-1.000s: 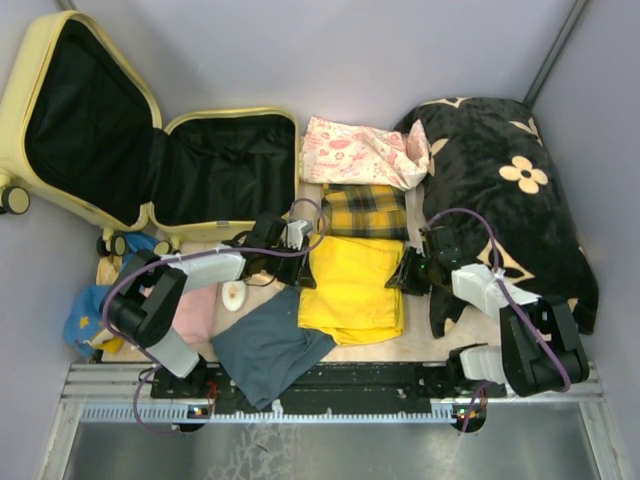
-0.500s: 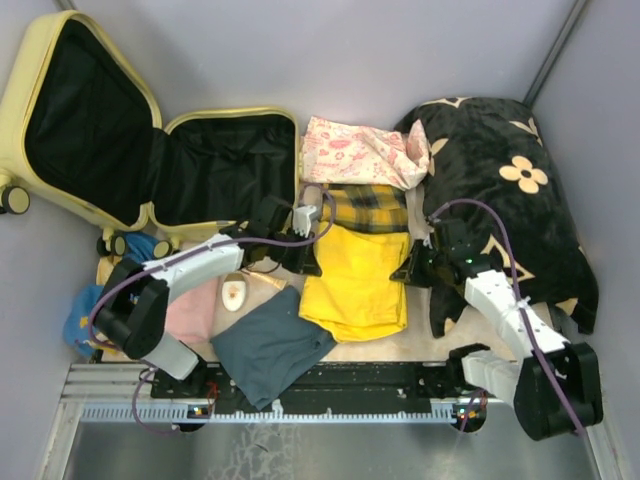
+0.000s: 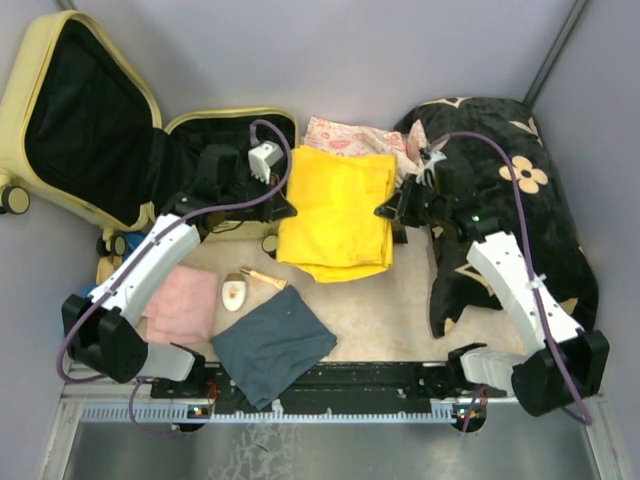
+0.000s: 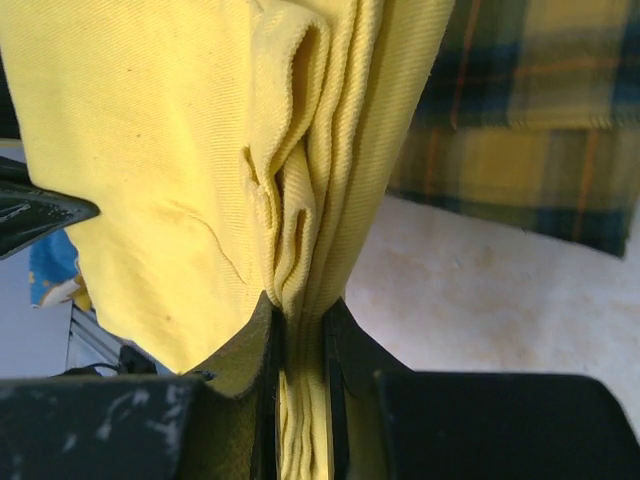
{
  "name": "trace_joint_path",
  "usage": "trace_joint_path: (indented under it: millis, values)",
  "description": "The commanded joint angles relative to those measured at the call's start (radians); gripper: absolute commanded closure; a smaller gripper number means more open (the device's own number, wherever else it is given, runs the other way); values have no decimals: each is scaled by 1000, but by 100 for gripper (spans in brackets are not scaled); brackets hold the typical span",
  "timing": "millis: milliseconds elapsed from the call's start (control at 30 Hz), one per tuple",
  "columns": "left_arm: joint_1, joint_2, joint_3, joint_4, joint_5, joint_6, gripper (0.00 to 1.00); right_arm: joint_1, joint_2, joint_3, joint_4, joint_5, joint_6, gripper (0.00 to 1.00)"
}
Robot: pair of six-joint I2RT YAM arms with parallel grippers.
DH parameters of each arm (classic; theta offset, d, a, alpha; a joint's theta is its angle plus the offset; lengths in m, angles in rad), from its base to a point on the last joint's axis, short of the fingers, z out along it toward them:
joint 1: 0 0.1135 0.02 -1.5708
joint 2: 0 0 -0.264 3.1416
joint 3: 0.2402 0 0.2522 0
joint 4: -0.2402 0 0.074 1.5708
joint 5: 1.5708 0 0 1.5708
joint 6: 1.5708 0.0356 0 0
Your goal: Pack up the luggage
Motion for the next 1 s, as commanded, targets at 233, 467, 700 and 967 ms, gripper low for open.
trace_joint_path:
  millis: [233,467,700,967]
  values:
    - [293,82,258,12,-121,73,99,138,555,624,313,22,-6,100]
    - [428,202,348,58,-215,134,100,232,921,969,408,51,-7,100]
    - [534,290,313,138,-207,140,99,287,1188,1224,454,104,-26,100]
    - [564,428,304,165,-195,175,99,328,1286,1205,460,167,-54,100]
